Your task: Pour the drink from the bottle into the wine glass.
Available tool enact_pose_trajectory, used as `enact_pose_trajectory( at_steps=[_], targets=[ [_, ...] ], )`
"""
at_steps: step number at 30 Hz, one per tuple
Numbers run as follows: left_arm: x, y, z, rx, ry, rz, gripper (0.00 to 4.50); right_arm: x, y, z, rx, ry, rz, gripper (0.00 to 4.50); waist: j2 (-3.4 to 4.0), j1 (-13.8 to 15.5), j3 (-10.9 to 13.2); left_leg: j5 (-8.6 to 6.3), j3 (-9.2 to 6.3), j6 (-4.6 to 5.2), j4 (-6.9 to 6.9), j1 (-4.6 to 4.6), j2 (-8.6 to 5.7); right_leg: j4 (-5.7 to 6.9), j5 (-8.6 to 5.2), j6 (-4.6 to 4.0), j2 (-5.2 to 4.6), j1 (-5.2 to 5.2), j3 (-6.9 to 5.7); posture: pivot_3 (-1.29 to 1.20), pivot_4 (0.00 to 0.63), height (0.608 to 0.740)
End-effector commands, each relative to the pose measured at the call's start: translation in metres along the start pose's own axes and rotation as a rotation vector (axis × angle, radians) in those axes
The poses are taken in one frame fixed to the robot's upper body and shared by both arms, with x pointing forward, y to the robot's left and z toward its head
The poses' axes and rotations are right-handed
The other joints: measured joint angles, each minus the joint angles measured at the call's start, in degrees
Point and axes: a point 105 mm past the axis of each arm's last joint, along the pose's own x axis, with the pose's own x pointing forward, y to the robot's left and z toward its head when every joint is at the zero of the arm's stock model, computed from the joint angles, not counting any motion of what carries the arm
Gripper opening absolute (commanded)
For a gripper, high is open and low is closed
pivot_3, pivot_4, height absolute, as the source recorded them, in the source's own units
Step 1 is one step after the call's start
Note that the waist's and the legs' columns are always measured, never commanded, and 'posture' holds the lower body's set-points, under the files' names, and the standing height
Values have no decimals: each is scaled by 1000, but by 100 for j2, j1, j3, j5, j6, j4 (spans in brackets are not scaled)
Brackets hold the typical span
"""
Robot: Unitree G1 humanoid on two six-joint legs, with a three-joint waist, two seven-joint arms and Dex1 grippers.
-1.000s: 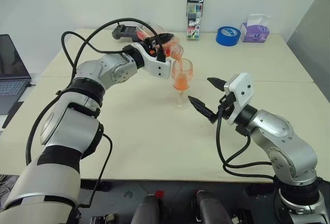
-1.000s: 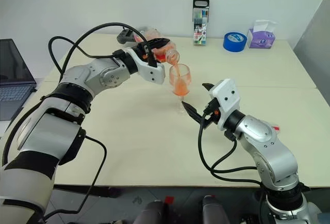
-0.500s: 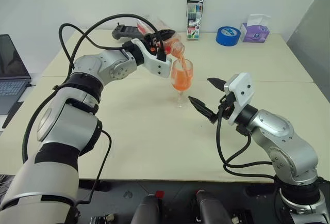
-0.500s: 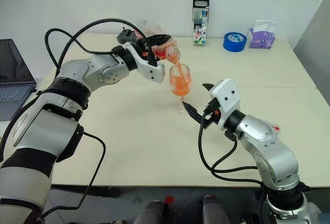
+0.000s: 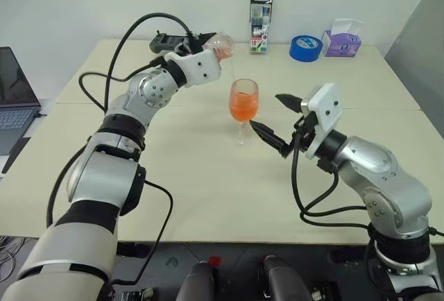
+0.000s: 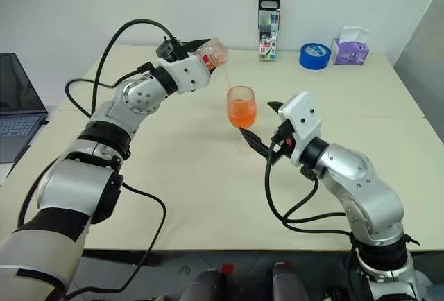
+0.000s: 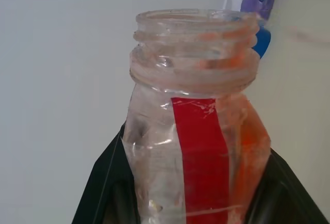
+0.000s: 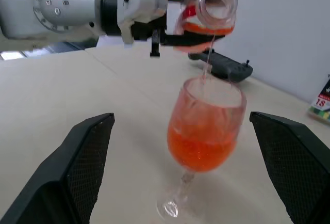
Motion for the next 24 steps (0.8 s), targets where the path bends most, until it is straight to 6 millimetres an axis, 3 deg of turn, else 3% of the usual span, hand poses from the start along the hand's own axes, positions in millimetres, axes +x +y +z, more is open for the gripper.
enact_pose_trajectory(
  at_steps=[1, 6, 11, 14, 17, 24],
  targets=[
    [-4, 26, 0, -226, -12, 119, 1713, 2, -4, 35, -39, -80, 2, 4500, 0, -2, 0, 0, -4, 0, 0, 0, 1, 1, 0, 0, 0, -1, 1, 0, 150, 740],
    [-23, 33, -29, -518, 78, 244, 1712, 18, -2, 60, -58, -71, 46, 4500, 0, -5, 0, 0, -11, 0, 0, 0, 2, 2, 0, -1, 0, -2, 1, 0, 150, 740],
    [-56, 30, -61, -701, 192, 372, 1711, 36, 5, 56, -87, 52, 106, 4500, 3, -8, -2, 0, -11, 0, 0, 3, 4, 2, 1, -1, -2, -3, 3, 0, 150, 740],
    [-71, 26, -71, -793, 228, 417, 1711, 46, 12, 60, -69, 45, 142, 4500, 3, -7, -2, 0, -12, 0, 0, 1, 8, 5, 1, -2, -2, -7, 2, 0, 150, 740],
    [-87, 25, -84, -880, 263, 499, 1710, 56, 20, 51, -57, 80, 181, 4500, 2, 0, -2, 0, -14, -1, 1, -1, 7, 3, 1, -2, -4, -8, 1, 0, 150, 740],
    [-103, 16, -102, -920, 332, 536, 1710, 67, 35, 43, -54, 112, 257, 4500, 0, 12, -3, 1, -13, -2, 2, 0, 3, 2, 2, -3, -9, -7, 1, 0, 150, 740]
  ],
)
